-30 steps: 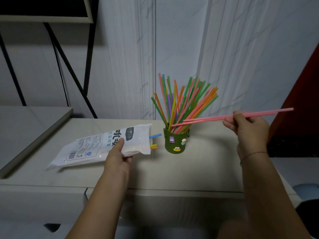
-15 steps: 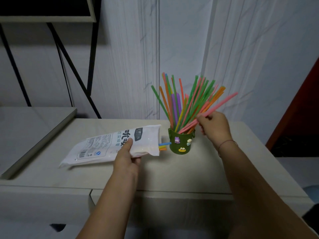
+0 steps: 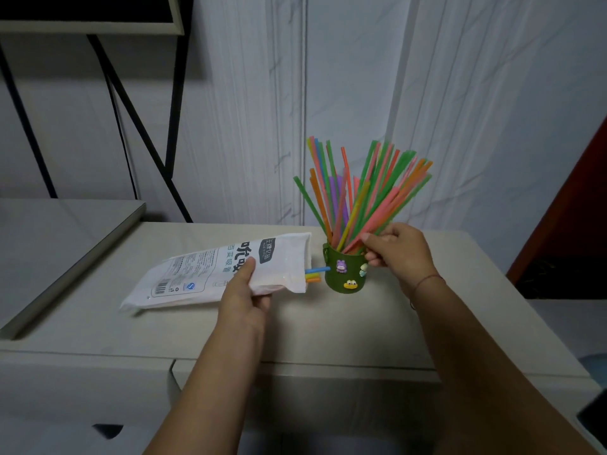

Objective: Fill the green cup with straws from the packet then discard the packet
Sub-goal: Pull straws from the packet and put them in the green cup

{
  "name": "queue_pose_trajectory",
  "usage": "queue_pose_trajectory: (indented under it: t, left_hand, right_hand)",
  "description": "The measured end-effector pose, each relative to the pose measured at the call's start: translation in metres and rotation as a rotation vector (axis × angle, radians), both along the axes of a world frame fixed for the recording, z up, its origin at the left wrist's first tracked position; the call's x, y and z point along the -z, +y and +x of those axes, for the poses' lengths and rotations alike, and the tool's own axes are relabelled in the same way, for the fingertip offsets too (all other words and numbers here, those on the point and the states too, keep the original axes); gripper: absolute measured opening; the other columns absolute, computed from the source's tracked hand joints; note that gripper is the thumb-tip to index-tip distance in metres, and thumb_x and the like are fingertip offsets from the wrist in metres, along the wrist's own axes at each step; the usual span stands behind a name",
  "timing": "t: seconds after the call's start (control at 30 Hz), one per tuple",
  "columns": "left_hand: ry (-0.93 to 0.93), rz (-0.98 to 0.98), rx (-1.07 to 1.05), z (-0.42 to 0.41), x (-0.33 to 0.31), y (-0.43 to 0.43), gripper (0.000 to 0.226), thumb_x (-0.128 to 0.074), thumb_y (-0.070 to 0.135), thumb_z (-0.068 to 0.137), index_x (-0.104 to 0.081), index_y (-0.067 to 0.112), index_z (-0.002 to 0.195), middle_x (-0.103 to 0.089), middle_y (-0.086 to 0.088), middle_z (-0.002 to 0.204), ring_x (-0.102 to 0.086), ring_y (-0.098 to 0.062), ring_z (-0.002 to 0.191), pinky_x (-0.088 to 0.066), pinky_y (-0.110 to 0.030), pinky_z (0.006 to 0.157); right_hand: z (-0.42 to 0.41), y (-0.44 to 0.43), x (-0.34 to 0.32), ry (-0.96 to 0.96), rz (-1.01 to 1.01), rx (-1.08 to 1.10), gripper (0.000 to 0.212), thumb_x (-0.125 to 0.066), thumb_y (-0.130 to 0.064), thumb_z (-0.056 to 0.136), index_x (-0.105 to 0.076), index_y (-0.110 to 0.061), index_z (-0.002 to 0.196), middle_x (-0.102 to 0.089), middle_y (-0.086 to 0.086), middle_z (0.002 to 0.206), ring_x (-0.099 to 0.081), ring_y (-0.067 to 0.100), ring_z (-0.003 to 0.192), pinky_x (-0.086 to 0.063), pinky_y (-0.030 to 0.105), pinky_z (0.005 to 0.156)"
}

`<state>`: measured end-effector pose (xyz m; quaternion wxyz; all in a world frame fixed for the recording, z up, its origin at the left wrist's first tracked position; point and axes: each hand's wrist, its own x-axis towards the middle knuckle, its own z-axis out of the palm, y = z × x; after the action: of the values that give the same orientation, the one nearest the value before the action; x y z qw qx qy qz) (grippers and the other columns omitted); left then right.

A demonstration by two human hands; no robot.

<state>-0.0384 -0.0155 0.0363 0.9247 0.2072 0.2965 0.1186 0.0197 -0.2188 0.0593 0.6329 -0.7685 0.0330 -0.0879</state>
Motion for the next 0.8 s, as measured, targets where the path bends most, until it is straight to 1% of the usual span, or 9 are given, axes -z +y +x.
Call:
queue_pose_trajectory:
  t: [0.13,0.23,0.3,0.37,0.43,0.5,0.6,0.73,0.8]
  left_hand:
    - [-0.026,0.064,0.002,-0.002,0.001,0.001,0.045,-0.068,0.001,0.082,-0.053,0.015,0.122,-0.066,-0.008,0.121,-0.066,-0.023,0.106,-0.053,-0.043,0.092]
    - [-0.045,0.135,-0.020,-0.006,0.000,0.000,0.051,-0.068,0.003,0.082,-0.053,0.012,0.130,-0.066,-0.008,0.123,-0.066,-0.022,0.105,-0.055,-0.040,0.087]
    - [-0.055,0.172,-0.038,-0.008,0.001,-0.001,0.049,-0.070,0.003,0.081,-0.054,0.013,0.127,-0.067,-0.007,0.121,-0.067,-0.021,0.102,-0.057,-0.039,0.085]
    - [-0.058,0.190,-0.051,-0.011,0.002,-0.003,0.044,-0.071,0.002,0.080,-0.055,0.019,0.117,-0.068,-0.007,0.117,-0.069,-0.021,0.097,-0.056,-0.040,0.087]
    - [-0.058,0.210,-0.053,-0.013,0.002,-0.008,0.039,-0.072,0.002,0.079,-0.057,0.022,0.108,-0.070,-0.006,0.112,-0.070,-0.019,0.091,-0.057,-0.038,0.084]
    - [-0.057,0.231,-0.055,-0.015,0.002,-0.013,0.035,-0.072,0.001,0.078,-0.059,0.021,0.103,-0.070,-0.005,0.109,-0.070,-0.018,0.089,-0.057,-0.036,0.082]
    - [-0.055,0.224,-0.062,-0.016,0.002,-0.016,0.040,-0.073,0.000,0.078,-0.059,0.019,0.110,-0.070,-0.005,0.108,-0.070,-0.018,0.088,-0.057,-0.036,0.080]
    - [-0.045,0.181,-0.039,-0.014,0.003,-0.012,0.044,-0.069,0.000,0.081,-0.056,0.017,0.120,-0.067,-0.007,0.117,-0.068,-0.018,0.085,-0.058,-0.037,0.080]
    - [-0.029,0.155,-0.035,-0.012,0.004,-0.007,0.047,-0.067,0.001,0.083,-0.053,0.014,0.126,-0.066,-0.007,0.121,-0.067,-0.017,0.083,-0.060,-0.033,0.068]
  right_hand:
    - [-0.014,-0.005,-0.004,0.074,0.027,-0.060,0.018,-0.065,-0.010,0.084,-0.059,-0.006,0.069,-0.057,0.011,0.057,-0.054,0.011,0.041,-0.050,0.016,0.043]
    - [-0.029,-0.007,-0.004,0.233,0.001,-0.149,0.021,-0.061,-0.014,0.088,-0.059,-0.003,0.070,-0.057,0.013,0.059,-0.054,0.006,0.034,-0.047,0.015,0.039]
    - [-0.040,-0.003,-0.005,0.316,0.006,-0.238,0.021,-0.059,-0.019,0.090,-0.059,-0.003,0.077,-0.059,0.013,0.064,-0.057,0.006,0.036,-0.048,0.016,0.039]
    - [-0.050,0.005,-0.005,0.373,0.058,-0.338,0.022,-0.057,-0.026,0.091,-0.061,-0.006,0.084,-0.062,0.011,0.069,-0.062,0.008,0.044,-0.049,0.017,0.041]
    - [-0.058,0.017,-0.004,0.416,0.118,-0.442,0.021,-0.055,-0.031,0.092,-0.062,-0.011,0.090,-0.063,0.007,0.073,-0.064,0.009,0.052,-0.050,0.018,0.044]
    - [-0.063,0.027,-0.002,0.394,0.158,-0.514,0.015,-0.057,-0.026,0.091,-0.062,-0.012,0.092,-0.063,0.007,0.076,-0.064,0.008,0.053,-0.051,0.018,0.046]
    - [-0.065,0.035,0.001,0.283,0.186,-0.477,0.004,-0.060,-0.009,0.088,-0.063,-0.008,0.086,-0.064,0.009,0.075,-0.063,0.005,0.051,-0.052,0.017,0.048]
    - [-0.063,0.031,0.002,0.216,0.242,-0.389,0.012,-0.059,0.002,0.086,-0.067,-0.004,0.079,-0.065,0.010,0.068,-0.064,0.007,0.049,-0.053,0.016,0.051]
    - [-0.060,0.023,0.000,0.210,0.311,-0.317,0.012,-0.058,0.003,0.086,-0.067,-0.002,0.079,-0.062,0.010,0.061,-0.061,0.007,0.046,-0.052,0.015,0.049]
